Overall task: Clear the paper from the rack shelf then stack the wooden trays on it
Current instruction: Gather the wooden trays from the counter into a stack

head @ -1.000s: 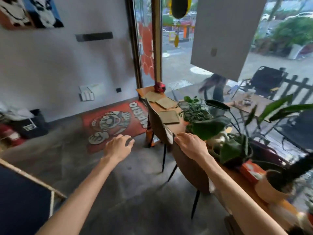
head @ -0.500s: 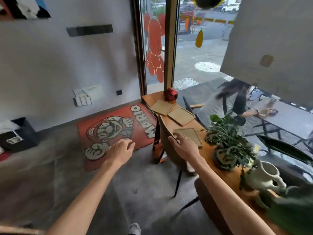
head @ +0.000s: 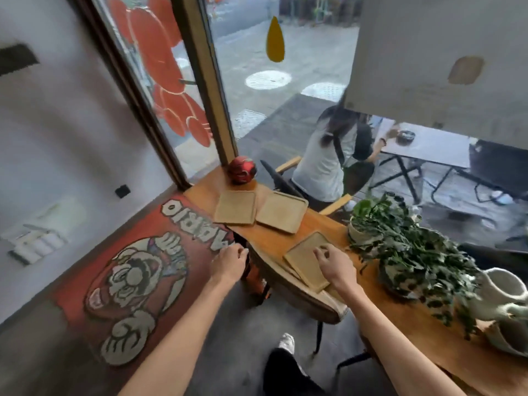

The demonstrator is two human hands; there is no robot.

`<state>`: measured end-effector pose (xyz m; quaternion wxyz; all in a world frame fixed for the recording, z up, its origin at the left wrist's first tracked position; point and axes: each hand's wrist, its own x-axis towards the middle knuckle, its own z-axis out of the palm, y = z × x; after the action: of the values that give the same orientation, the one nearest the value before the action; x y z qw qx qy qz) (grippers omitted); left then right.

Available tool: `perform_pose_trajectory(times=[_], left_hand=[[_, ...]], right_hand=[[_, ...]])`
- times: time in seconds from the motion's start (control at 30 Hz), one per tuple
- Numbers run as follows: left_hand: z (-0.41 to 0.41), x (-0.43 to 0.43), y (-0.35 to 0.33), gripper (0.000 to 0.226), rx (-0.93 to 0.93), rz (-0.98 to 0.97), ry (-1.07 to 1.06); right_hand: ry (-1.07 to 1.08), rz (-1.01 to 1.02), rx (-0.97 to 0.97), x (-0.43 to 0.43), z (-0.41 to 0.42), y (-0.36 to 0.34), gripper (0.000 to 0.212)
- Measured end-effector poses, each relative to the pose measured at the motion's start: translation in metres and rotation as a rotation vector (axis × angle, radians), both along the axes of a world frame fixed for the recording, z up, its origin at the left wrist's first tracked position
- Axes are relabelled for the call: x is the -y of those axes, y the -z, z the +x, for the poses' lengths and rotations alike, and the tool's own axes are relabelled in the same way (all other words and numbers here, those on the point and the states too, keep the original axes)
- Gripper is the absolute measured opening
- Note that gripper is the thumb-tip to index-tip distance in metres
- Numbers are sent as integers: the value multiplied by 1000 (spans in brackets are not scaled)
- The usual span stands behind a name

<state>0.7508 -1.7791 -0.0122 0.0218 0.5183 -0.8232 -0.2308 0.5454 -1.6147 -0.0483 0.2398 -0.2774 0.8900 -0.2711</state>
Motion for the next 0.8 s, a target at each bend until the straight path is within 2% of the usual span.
perform_pose_trajectory(times=[0.17, 0.37, 0.47, 0.6, 0.8], left_hand=[[-88, 64, 56, 32, 109, 9, 169], [-174, 90, 123, 29, 198, 224, 396], [-212, 93, 156, 27, 212, 306, 429], [-242, 96, 191, 23, 242, 378, 472], [-243, 104, 227, 34, 338, 501, 512]], right_hand=[[215, 63, 70, 37, -46, 55, 35], [546, 204, 293, 45, -68, 121, 32], [745, 255, 402, 52, -72, 147, 27], [922, 256, 553, 64, -74, 185, 63], [1117, 236, 615, 77, -62, 217, 62]])
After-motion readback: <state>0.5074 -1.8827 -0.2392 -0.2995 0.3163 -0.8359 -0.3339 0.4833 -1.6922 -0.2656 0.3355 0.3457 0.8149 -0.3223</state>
